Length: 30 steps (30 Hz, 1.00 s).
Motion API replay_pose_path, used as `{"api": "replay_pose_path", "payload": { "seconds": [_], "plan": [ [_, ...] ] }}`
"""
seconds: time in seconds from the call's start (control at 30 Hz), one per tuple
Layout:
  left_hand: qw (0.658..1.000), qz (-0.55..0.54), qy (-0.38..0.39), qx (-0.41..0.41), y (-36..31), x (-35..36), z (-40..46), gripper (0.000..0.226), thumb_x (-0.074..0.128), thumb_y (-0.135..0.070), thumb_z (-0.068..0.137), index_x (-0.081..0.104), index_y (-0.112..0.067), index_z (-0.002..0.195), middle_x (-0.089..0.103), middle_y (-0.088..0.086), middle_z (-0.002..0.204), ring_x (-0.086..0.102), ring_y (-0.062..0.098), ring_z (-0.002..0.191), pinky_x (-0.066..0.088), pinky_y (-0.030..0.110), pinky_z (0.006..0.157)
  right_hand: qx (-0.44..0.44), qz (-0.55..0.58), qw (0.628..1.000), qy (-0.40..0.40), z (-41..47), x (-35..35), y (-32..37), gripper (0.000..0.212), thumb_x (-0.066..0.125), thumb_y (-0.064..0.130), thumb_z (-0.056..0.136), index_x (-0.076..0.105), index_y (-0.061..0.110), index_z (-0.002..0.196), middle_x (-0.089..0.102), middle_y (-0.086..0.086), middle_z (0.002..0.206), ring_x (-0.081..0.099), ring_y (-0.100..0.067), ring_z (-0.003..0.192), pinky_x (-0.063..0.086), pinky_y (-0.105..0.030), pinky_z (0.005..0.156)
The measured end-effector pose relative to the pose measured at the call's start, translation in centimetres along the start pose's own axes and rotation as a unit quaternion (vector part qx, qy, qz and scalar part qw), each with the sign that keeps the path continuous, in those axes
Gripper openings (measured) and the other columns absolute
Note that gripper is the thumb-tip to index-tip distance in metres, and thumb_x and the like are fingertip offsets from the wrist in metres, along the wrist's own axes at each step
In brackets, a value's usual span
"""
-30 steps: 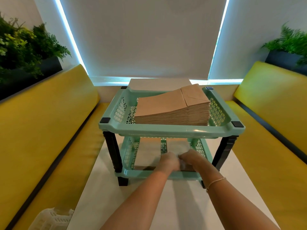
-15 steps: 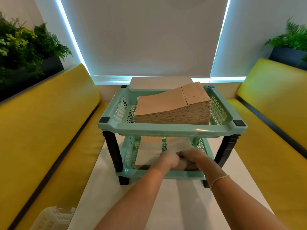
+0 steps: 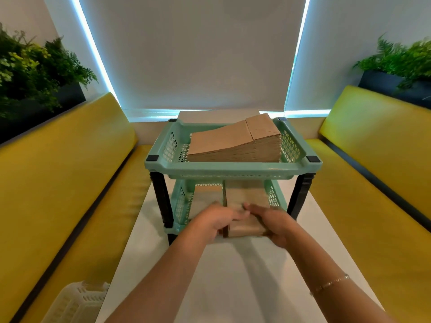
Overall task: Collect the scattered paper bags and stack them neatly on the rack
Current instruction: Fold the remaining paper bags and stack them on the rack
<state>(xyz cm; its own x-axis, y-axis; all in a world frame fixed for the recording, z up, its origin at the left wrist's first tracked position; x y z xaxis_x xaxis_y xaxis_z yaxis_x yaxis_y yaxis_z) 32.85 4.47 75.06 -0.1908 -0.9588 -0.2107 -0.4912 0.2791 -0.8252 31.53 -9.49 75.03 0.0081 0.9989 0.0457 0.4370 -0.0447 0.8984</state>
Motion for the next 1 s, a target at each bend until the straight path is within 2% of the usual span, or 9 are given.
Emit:
{"api": "replay_pose_path", "payload": {
  "seconds": [0.1,0.2,0.27,0.4,0.47,0.6,0.73,0.83,1.0],
  "plan": [
    [0.999,0.003,-0.02,0.044,3.6,0.3,-2.4,0.052,0.084,-0.026,0.066,0.052,-0.011,0.105,0.064,0.002,0.104,0.061,0.021,0.101,0.05,0.033,0.089,-0.06,0.021,0.998,0.002,-2.5,0.6,-3.7,0.043,0.071,0.019,0.08,0.052,0.012,0.118,0.066,-0.008,0.106,0.065,-0.024,0.095,0.056,-0.037,0.079],
    [0.983,0.008,-0.075,0.168,7.3,1.8,-4.3,0.059,0.078,-0.015,0.074,0.044,-0.016,0.122,0.055,-0.003,0.112,0.055,0.016,0.11,0.047,0.028,0.091,-0.109,-0.023,0.994,0.02,-4.6,0.7,-6.9,0.048,0.07,0.016,0.08,0.042,0.023,0.119,0.06,-0.001,0.106,0.062,-0.018,0.095,0.059,-0.033,0.072],
    [0.97,0.006,-0.098,0.224,9.8,2.7,-5.3,0.067,0.075,-0.015,0.078,0.036,-0.016,0.132,0.049,-0.004,0.119,0.051,0.013,0.113,0.044,0.015,0.09,-0.134,-0.064,0.989,0.018,-5.5,0.5,-9.0,0.061,0.073,0.024,0.075,0.04,0.023,0.126,0.06,-0.002,0.114,0.062,-0.019,0.101,0.057,-0.04,0.081],
    [0.964,0.046,-0.1,0.24,14.4,4.0,-6.1,0.069,0.068,-0.008,0.083,0.026,-0.003,0.137,0.04,0.002,0.125,0.043,0.014,0.117,0.031,-0.006,0.083,-0.149,-0.13,0.98,0.007,-6.2,0.6,-14.2,0.085,0.078,0.062,0.055,0.041,0.029,0.125,0.06,0.004,0.117,0.06,-0.014,0.106,0.052,-0.042,0.091],
    [0.963,0.076,-0.091,0.243,15.5,4.2,-6.1,0.071,0.068,-0.013,0.084,0.024,-0.003,0.14,0.039,0.002,0.129,0.039,0.008,0.115,0.027,-0.008,0.082,-0.146,-0.135,0.98,0.018,-6.3,0.8,-15.5,0.079,0.079,0.052,0.062,0.039,0.029,0.126,0.058,0.004,0.118,0.058,-0.016,0.109,0.051,-0.041,0.093],
    [0.968,0.073,-0.081,0.225,15.9,4.2,-5.8,0.071,0.067,-0.01,0.084,0.023,-0.005,0.139,0.04,0.002,0.128,0.041,0.009,0.113,0.03,-0.006,0.079,-0.138,-0.152,0.978,0.022,-5.9,0.6,-15.8,0.061,0.074,0.019,0.078,0.036,0.024,0.126,0.057,-0.002,0.115,0.056,-0.022,0.108,0.05,-0.043,0.093],
    [0.969,0.074,-0.078,0.222,16.5,4.2,-5.9,0.071,0.071,-0.012,0.081,0.027,-0.008,0.136,0.042,-0.002,0.122,0.046,0.017,0.119,0.035,0.002,0.086,-0.151,-0.209,0.966,0.027,-6.0,0.6,-16.1,0.064,0.074,0.019,0.078,0.033,0.021,0.127,0.055,-0.005,0.118,0.056,-0.02,0.107,0.05,-0.037,0.092],
    [0.976,0.074,-0.05,0.2,15.6,3.2,-6.3,0.066,0.073,-0.017,0.079,0.034,-0.013,0.132,0.048,-0.005,0.12,0.049,0.013,0.116,0.04,0.009,0.084,-0.143,-0.253,0.956,0.038,-6.0,0.1,-15.3,0.062,0.074,0.018,0.078,0.037,0.019,0.128,0.055,-0.001,0.119,0.056,-0.017,0.108,0.05,-0.032,0.091],
    [0.973,-0.039,-0.06,0.218,11.4,-2.1,-7.0,0.041,0.082,-0.008,0.068,0.059,-0.022,0.1,0.067,0.0,0.101,0.063,0.014,0.093,0.054,0.029,0.081,-0.174,-0.316,0.933,0.005,-6.7,-2.5,-10.7,0.045,0.081,0.009,0.065,0.056,0.032,0.094,0.063,0.005,0.097,0.059,-0.017,0.09,0.047,-0.028,0.08]
  ]
}}
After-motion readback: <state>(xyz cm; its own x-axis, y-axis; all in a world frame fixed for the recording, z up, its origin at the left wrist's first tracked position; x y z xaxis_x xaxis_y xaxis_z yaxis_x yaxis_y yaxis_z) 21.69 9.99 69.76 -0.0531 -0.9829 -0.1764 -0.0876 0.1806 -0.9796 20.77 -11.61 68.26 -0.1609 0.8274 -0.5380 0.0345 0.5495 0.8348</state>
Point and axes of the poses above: each hand's wrist, its own z-axis towards the middle knuckle, its own x-axis out of the palm, y = z × x, the point moved 3 cm from there along z, towards the middle knuckle
